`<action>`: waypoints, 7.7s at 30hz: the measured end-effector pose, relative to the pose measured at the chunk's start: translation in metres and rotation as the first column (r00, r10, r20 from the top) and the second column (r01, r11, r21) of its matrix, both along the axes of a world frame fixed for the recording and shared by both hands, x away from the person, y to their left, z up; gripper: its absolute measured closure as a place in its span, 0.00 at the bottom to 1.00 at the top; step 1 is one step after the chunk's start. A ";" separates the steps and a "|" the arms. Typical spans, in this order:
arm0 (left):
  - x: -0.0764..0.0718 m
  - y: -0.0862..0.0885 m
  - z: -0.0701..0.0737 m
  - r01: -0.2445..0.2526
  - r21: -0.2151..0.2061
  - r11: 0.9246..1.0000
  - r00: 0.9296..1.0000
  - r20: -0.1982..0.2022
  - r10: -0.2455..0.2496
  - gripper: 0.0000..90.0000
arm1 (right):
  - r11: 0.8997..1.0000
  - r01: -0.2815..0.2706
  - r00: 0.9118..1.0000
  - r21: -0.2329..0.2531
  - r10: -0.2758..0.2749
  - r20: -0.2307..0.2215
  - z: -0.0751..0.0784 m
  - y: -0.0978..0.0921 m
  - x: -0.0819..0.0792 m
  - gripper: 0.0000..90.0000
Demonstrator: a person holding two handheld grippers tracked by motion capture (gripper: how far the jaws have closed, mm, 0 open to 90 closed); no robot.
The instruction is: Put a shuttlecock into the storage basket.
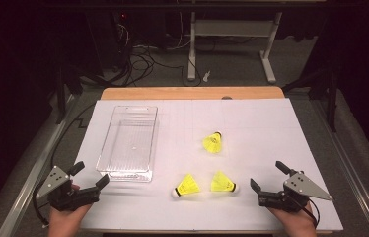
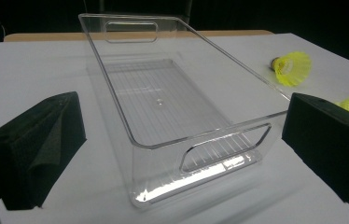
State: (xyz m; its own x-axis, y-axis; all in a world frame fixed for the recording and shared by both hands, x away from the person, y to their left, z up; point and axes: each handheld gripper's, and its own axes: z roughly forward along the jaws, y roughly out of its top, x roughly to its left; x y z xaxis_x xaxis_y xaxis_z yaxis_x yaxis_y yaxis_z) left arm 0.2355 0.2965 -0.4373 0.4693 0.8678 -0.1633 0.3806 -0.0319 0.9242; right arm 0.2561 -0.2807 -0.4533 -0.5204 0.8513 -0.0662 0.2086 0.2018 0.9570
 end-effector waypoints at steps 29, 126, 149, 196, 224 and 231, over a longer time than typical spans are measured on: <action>0.010 -0.007 -0.010 0.032 0.100 0.994 0.983 -0.181 -0.013 0.01 | 1.000 -0.019 1.000 0.023 0.020 -0.009 0.004 0.002 -0.001 0.00; 0.035 -0.027 0.005 0.269 0.255 0.929 0.698 -0.716 -0.005 0.01 | 0.998 -0.043 0.998 -0.042 0.041 -0.048 -0.004 0.023 -0.001 0.00; 0.039 -0.047 0.009 0.407 0.299 0.863 0.597 -0.802 -0.004 0.01 | 0.996 -0.083 0.995 -0.012 0.082 -0.050 -0.005 0.027 -0.005 0.00; 0.037 -0.111 0.009 0.583 0.281 0.762 0.513 -0.855 -0.077 0.01 | 0.992 -0.126 0.990 0.012 0.126 -0.055 -0.005 0.026 -0.004 0.00; 0.042 -0.155 0.015 0.650 0.270 0.711 0.508 -0.850 -0.142 0.01 | 0.989 -0.146 0.988 -0.003 0.145 -0.055 -0.006 0.027 -0.003 0.00; 0.041 -0.171 0.016 0.677 0.277 0.682 0.509 -0.845 -0.162 0.01 | 0.989 -0.147 0.988 -0.010 0.147 -0.045 -0.004 0.029 -0.005 0.00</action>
